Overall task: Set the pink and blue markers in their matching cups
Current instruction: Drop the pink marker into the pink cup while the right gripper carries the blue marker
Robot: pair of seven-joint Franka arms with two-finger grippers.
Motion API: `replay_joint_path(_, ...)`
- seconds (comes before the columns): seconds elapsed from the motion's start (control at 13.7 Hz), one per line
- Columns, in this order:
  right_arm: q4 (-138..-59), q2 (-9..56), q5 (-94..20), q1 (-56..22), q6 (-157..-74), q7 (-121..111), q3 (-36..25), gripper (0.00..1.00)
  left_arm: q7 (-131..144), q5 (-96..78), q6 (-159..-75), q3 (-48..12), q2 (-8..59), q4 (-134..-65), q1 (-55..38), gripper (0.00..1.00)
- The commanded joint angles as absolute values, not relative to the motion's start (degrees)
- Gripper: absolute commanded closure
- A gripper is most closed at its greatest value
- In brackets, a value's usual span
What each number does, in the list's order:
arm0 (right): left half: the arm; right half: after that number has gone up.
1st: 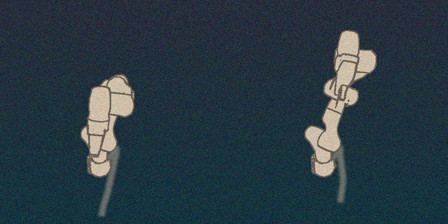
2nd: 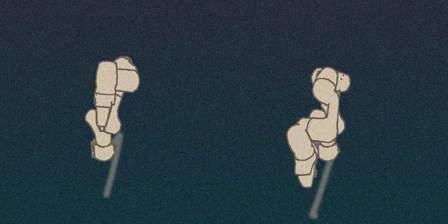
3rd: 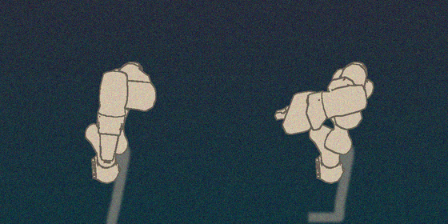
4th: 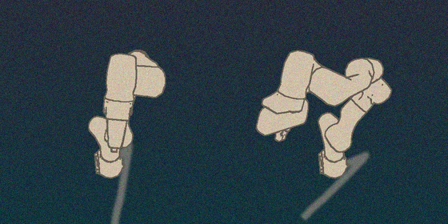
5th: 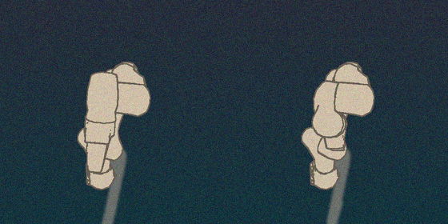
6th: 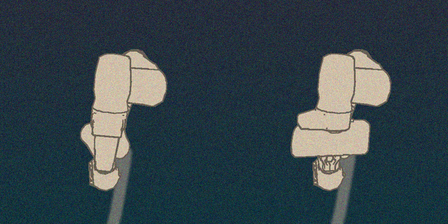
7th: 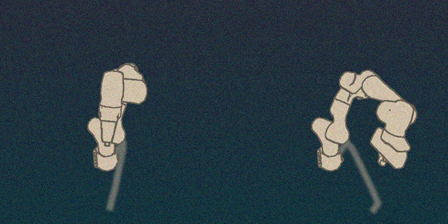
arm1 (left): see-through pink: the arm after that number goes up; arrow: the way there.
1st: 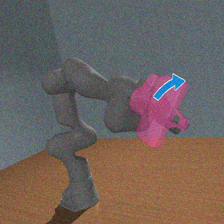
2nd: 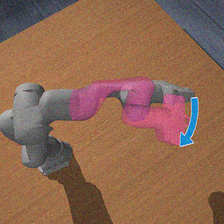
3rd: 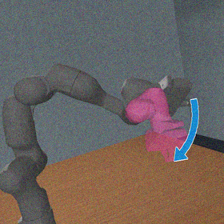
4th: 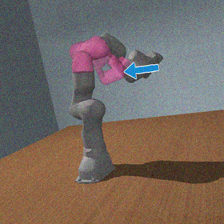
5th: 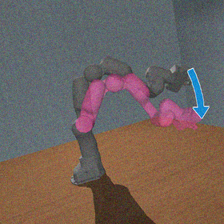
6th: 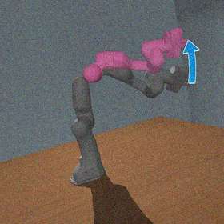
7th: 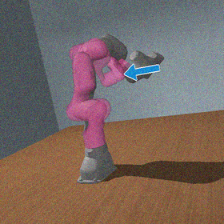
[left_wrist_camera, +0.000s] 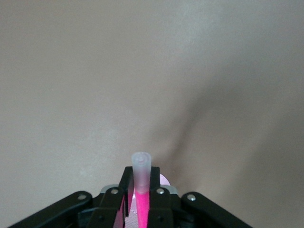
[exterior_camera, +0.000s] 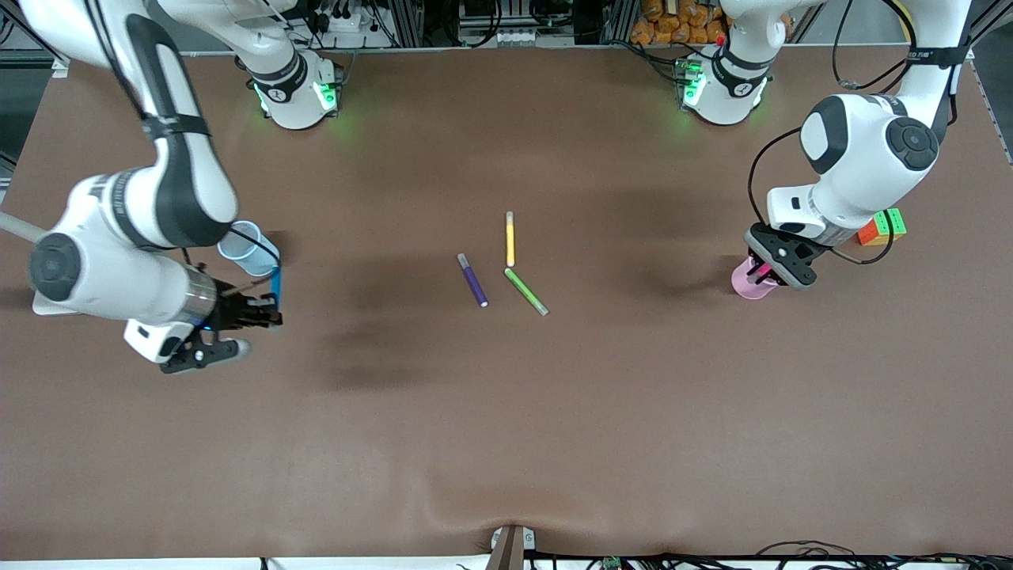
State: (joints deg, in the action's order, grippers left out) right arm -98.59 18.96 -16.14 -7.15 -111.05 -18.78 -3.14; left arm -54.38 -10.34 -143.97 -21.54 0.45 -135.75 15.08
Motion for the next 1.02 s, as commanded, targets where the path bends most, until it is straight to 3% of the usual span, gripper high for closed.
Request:
replay_joint_path(0.0, -108.3, 13.7, -25.8, -0.5, -111.8, -39.0, -2.3, 1.0, -56.8, -11.7, -145.0, -21.8, 1.1, -136.6, 16.2, 1.0)
replay_joint_path(0.22, -111.5, 12.9, -28.2, 5.9, -110.5, -54.7, -2.1, 1.0, -57.1, -11.7, -145.1, -21.8, 2.2, -136.6, 16.9, 1.0)
replay_joint_path(0.36, -112.0, 13.1, -32.7, 9.7, -104.4, -63.6, -2.2, 1.0, -57.1, -11.7, -145.1, -21.8, 3.3, -136.5, 17.0, 1.0)
replay_joint_path(0.8, -117.9, 9.8, -37.0, 12.2, -102.4, -76.0, -2.3, 1.0, -57.1, -11.7, -146.3, -21.8, 4.8, -136.4, 17.0, 0.99)
replay_joint_path(0.88, -118.5, 10.2, -37.1, 13.3, -102.2, -79.2, -2.2, 1.0, -57.0, -11.7, -146.3, -21.8, 5.0, -136.3, 17.1, 0.43)
replay_joint_path(0.95, -118.6, 10.5, -37.3, 13.9, -102.2, -81.7, -2.2, 1.0, -57.2, -11.7, -146.3, -21.8, 6.1, -136.0, 17.4, 0.0)
